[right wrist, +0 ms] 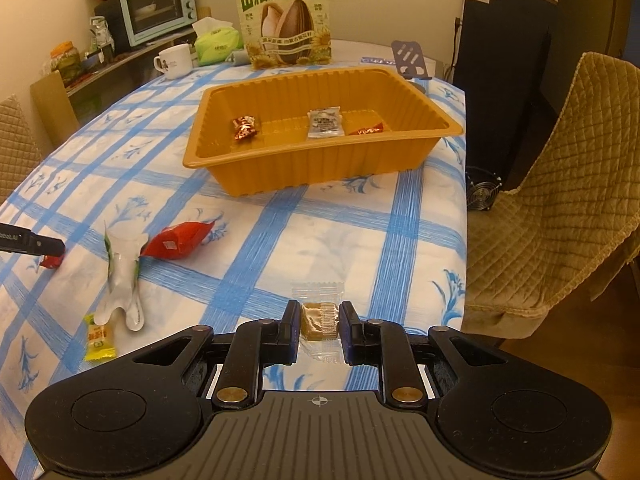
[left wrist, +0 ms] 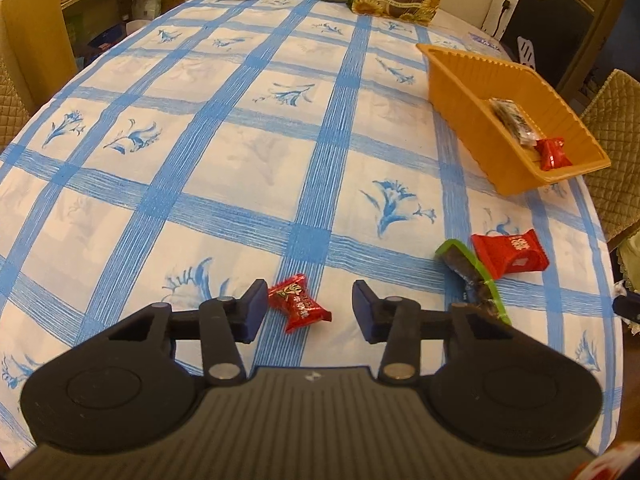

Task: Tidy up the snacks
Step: 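Grasp the red candy with the left tool while the right tool grasps the clear cookie packet, then carry both snacks over the orange tray and open both tools to drop them, then move both open tools back toward the remaining snacks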

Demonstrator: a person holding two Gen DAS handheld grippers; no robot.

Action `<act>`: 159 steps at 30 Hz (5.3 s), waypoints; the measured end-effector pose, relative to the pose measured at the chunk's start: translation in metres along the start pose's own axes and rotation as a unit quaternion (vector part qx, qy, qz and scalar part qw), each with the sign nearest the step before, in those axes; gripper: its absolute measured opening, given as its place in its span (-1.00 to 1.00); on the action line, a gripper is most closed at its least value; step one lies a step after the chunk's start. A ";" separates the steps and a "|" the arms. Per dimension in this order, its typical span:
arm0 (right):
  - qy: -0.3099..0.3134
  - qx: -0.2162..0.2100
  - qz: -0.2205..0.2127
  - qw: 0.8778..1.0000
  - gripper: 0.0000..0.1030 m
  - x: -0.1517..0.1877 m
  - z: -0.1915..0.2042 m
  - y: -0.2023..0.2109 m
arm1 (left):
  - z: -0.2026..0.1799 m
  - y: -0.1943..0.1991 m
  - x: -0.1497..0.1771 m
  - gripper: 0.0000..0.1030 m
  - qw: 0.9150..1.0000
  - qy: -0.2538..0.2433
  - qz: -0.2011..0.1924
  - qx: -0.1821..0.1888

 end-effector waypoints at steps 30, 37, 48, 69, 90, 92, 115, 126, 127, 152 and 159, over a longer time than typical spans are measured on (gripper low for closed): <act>0.006 -0.049 -0.030 0.998 -0.59 -0.031 0.003 0.014 | -0.037 0.058 -0.004 -0.65 0.996 -0.054 -0.052 0.048; 0.005 -0.068 -0.045 0.997 -0.59 -0.048 -0.005 0.024 | -0.075 0.072 -0.022 -0.65 0.990 -0.086 -0.076 0.076; 0.006 -0.086 -0.069 0.994 -0.59 -0.086 -0.033 0.017 | -0.135 0.058 -0.065 -0.64 0.983 -0.114 -0.102 0.099; 0.025 -0.096 -0.088 0.991 -0.59 -0.177 -0.083 -0.054 | -0.213 -0.020 -0.149 -0.64 0.983 -0.134 -0.101 0.079; 0.018 -0.098 -0.055 0.994 -0.60 -0.207 -0.108 -0.119 | -0.230 -0.092 -0.181 -0.64 0.991 -0.113 -0.059 0.042; 0.017 -0.100 -0.054 0.993 -0.60 -0.209 -0.108 -0.122 | -0.230 -0.096 -0.183 -0.63 0.991 -0.113 -0.055 0.040; 0.018 -0.102 -0.039 0.994 -0.59 -0.222 -0.102 -0.147 | -0.216 -0.085 -0.193 -0.09 0.992 -0.100 -0.073 0.038; 0.016 -0.096 -0.039 0.995 -0.59 -0.221 -0.099 -0.154 | -0.211 -0.078 -0.193 0.06 0.992 -0.093 -0.080 0.032; 0.016 -0.097 -0.039 0.994 -0.59 -0.221 -0.099 -0.154 | -0.210 -0.078 -0.192 0.07 0.992 -0.093 -0.081 0.032; -0.039 -0.065 -0.079 0.994 0.79 -0.209 -0.098 -0.079 | -0.202 -0.010 -0.176 0.69 0.986 -0.100 -0.113 0.070; -0.047 -0.058 -0.087 0.993 0.79 -0.194 -0.078 -0.039 | -0.190 0.029 -0.162 0.69 0.983 -0.114 -0.123 0.076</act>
Point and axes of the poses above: each gripper's, at about its wrist camera, not at the fingertips, and y roughly against the way its jaws point, z to its left, x to its underside, the point moved 1 cm from there along -y, roughly the way its jaws point, and after that the axes turned 1 degree about z, right-handed, at the moved point
